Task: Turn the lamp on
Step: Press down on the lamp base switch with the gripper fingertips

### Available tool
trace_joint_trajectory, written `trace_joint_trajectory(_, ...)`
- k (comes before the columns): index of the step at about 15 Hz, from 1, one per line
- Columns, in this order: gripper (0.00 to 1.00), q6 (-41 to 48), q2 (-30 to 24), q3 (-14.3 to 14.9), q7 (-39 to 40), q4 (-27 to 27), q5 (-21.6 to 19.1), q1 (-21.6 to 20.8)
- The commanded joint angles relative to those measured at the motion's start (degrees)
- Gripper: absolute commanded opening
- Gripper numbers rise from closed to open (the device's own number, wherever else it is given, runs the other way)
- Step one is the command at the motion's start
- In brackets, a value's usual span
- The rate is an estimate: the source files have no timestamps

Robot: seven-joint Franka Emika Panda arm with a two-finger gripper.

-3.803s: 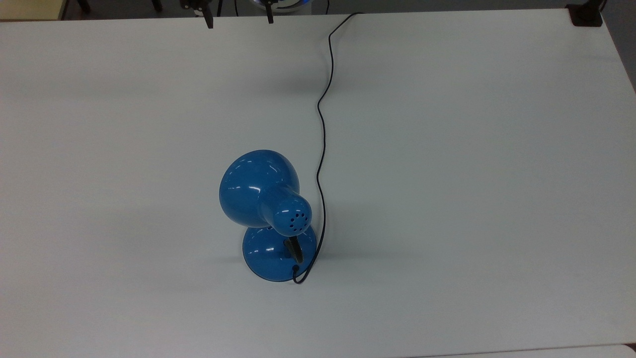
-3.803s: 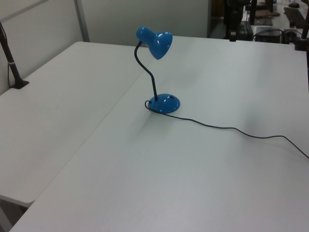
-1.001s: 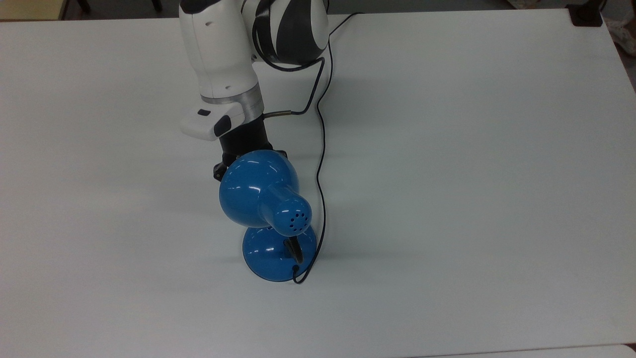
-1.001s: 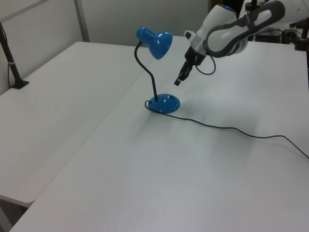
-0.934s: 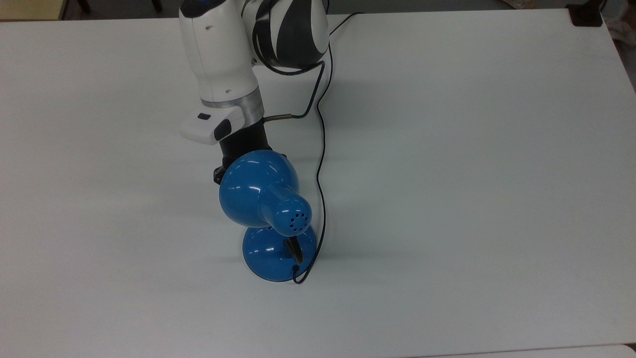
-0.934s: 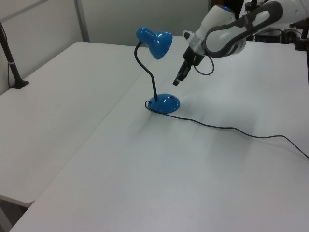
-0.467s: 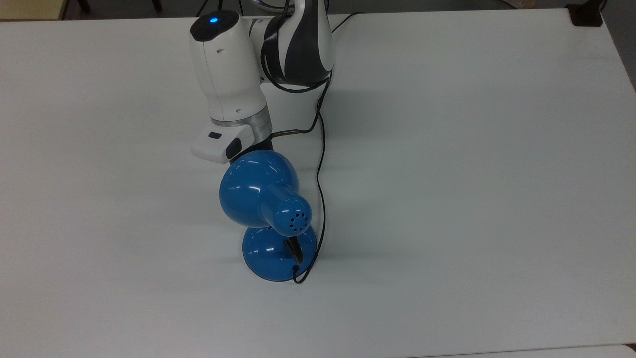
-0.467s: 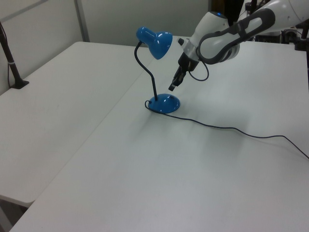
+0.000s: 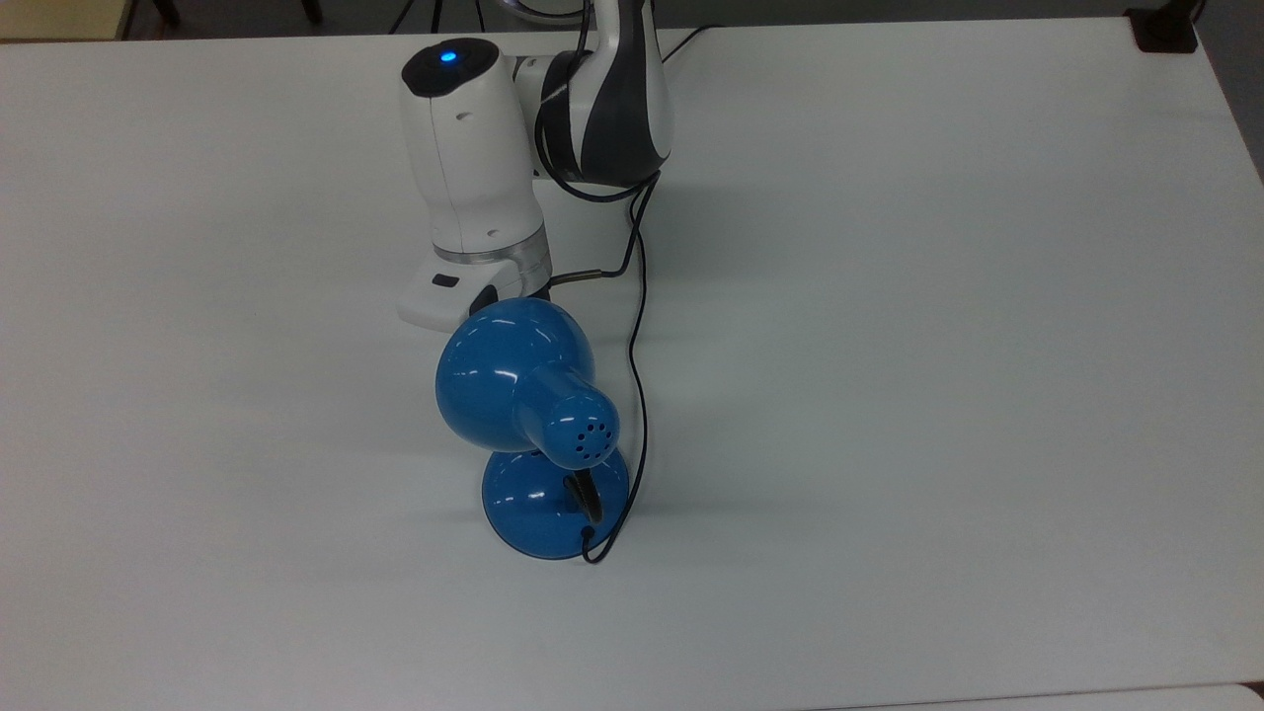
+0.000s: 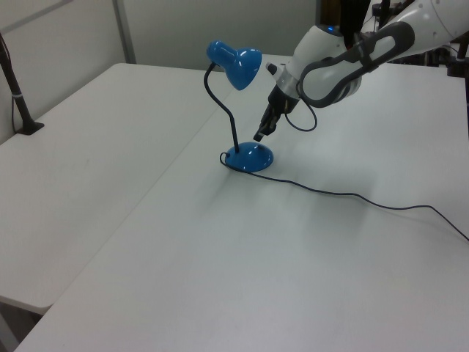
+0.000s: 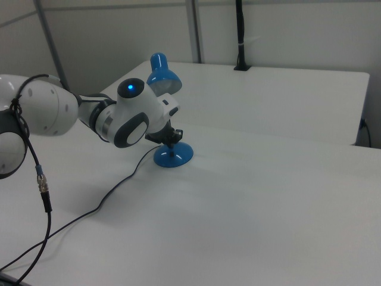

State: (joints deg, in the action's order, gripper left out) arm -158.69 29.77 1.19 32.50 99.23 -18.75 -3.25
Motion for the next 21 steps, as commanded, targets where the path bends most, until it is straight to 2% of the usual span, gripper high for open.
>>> trace_joint_trajectory(1,0.00,-1.3,1.2,0.5,1.3,-0.3,0.9,-0.5)
trace_joint_trajectory(21,0.00,-1.7,3.8,0.5,1.5,0.2,1.2,-1.2)
